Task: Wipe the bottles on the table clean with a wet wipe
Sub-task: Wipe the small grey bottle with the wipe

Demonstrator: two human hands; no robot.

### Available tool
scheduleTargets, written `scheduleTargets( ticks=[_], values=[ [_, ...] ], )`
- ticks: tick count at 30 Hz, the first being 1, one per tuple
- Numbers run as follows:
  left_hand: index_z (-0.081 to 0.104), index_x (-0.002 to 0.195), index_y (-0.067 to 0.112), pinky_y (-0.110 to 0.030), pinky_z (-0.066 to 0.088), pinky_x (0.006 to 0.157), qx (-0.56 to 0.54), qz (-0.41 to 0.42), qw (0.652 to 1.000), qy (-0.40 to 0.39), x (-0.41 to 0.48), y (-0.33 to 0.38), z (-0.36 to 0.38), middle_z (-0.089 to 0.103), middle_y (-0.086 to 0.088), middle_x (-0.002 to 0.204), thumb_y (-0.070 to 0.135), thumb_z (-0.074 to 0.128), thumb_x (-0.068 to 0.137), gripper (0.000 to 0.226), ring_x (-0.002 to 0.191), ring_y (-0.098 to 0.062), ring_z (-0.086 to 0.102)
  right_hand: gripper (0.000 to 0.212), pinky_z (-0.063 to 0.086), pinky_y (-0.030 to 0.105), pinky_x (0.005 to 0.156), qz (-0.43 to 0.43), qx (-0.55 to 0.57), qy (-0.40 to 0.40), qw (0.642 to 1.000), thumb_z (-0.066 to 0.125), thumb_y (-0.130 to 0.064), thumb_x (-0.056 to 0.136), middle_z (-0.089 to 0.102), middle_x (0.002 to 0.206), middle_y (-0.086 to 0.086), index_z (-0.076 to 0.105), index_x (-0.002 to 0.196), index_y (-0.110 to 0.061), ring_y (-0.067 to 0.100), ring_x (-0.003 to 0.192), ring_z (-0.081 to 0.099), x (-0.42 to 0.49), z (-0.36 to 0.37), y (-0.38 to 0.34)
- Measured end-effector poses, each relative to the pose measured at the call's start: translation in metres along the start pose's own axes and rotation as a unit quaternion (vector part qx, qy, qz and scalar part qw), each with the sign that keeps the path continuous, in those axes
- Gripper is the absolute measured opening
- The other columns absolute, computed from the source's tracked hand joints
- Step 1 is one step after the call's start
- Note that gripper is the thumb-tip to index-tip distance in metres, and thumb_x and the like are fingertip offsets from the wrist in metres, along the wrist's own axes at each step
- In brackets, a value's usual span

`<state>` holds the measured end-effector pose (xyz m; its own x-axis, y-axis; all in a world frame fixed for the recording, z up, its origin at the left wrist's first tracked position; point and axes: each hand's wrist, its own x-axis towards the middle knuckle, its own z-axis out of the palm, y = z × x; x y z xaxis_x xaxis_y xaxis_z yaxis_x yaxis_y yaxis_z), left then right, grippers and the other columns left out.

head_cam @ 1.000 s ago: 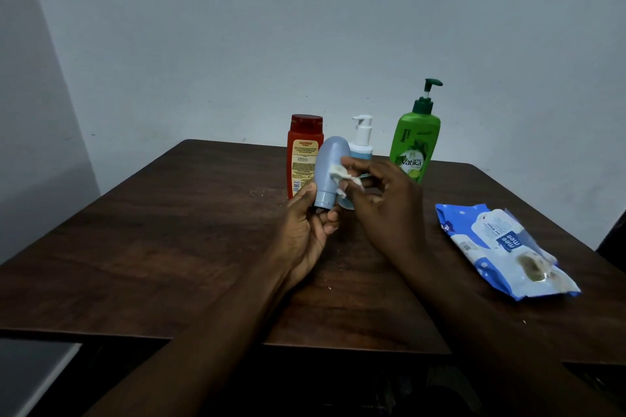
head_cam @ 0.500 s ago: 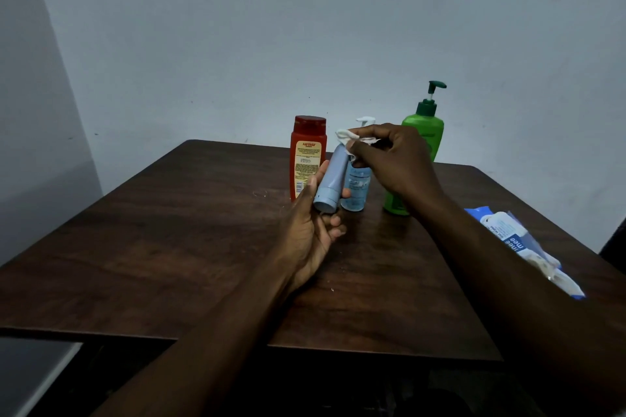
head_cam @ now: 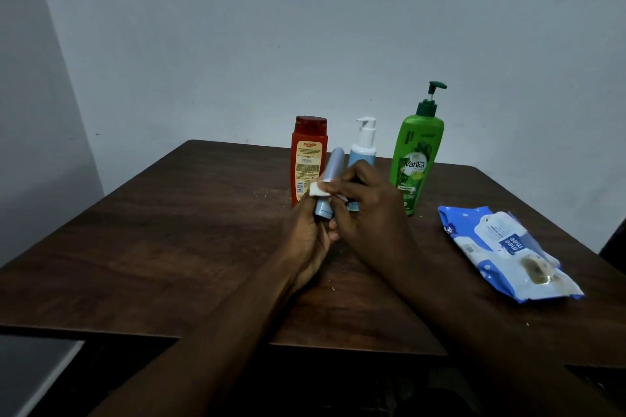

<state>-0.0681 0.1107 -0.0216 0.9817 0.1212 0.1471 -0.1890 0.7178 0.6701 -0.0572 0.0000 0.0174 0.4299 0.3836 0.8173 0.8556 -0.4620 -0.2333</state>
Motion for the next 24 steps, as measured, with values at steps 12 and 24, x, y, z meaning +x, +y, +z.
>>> scheduleTargets(
  ticks=[12, 24],
  values=[
    [0.055, 0.134, 0.016, -0.017, 0.036, 0.044, 0.072, 0.009, 0.997, -0.025, 0.004, 0.002, 0.002, 0.059, 0.000, 0.078, 0.044, 0.043, 0.103, 0.044, 0.054, -0.005, 0.043, 0.022, 0.044, 0.004, 0.074, 0.046, 0.035, 0.053, 0.997, 0.073, -0.002, 0.084, 0.068, 0.093, 0.004, 0.078, 0.103, -0.012, 0.008, 0.083, 0.062, 0.013, -0.006, 0.010],
    [0.045, 0.142, 0.007, -0.025, 0.046, 0.053, -0.003, -0.069, 0.996, -0.057, -0.006, 0.008, 0.004, 0.061, -0.008, 0.094, 0.036, 0.041, 0.101, 0.050, 0.066, -0.014, 0.047, 0.017, 0.052, 0.017, 0.071, 0.153, 0.065, 0.068, 0.984, 0.074, -0.022, 0.089, 0.074, 0.095, -0.005, 0.079, 0.104, -0.019, 0.005, 0.084, 0.065, 0.059, -0.017, 0.038]
  ],
)
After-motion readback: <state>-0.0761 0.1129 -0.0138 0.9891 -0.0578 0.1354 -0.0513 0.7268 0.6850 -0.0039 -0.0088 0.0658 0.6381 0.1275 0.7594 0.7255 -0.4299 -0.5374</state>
